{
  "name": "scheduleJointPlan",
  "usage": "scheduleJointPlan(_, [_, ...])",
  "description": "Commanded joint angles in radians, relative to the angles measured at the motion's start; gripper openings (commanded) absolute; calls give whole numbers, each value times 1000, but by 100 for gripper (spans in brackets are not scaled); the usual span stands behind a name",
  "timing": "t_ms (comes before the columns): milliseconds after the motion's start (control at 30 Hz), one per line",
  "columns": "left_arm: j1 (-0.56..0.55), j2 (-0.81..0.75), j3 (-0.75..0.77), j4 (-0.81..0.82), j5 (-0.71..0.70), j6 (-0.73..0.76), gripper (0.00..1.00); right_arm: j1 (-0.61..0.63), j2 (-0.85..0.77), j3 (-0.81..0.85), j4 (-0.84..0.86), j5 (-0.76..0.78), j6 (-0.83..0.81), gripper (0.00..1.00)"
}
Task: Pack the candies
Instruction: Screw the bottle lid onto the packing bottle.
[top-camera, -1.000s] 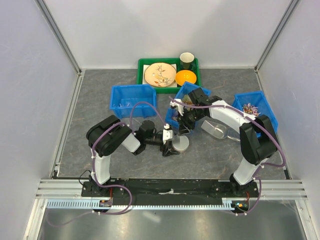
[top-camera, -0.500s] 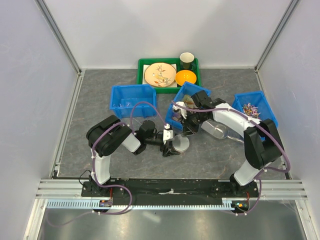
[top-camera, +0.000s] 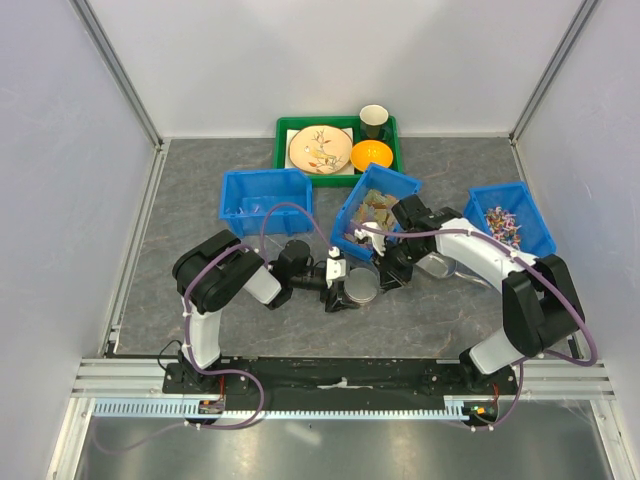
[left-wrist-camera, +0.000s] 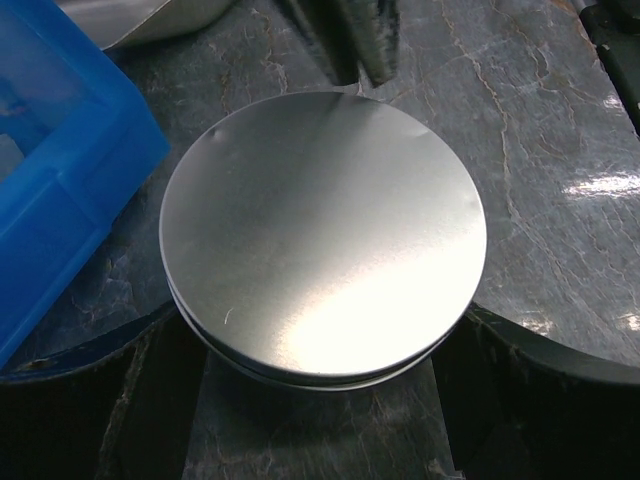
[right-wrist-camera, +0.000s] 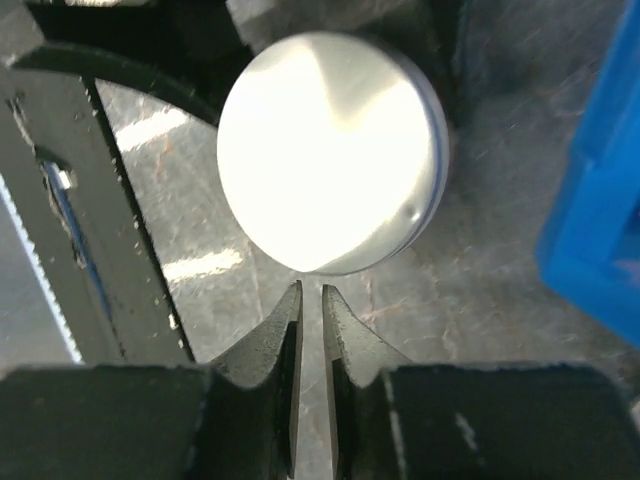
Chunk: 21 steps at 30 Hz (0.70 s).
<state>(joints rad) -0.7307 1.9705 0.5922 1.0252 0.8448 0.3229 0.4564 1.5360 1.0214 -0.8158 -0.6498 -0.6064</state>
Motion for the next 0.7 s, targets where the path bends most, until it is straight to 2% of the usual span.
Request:
scheduleJointPlan(0, [5,19,15,-17,-44,50,80,7,-33,51,-77,21,-33,21])
scheduleJointPlan(233, [7,21,17,-22,-41,53,80,8,-10,166,-48,10,-18,32])
scheduleJointPlan(400, [5,22,18,-27,-43,53,80,31,73,241,13,-25,17,42])
scheduleJointPlan(667, [5,24,23,-31,-47,54,80,59,231,333,89,-108,39,44])
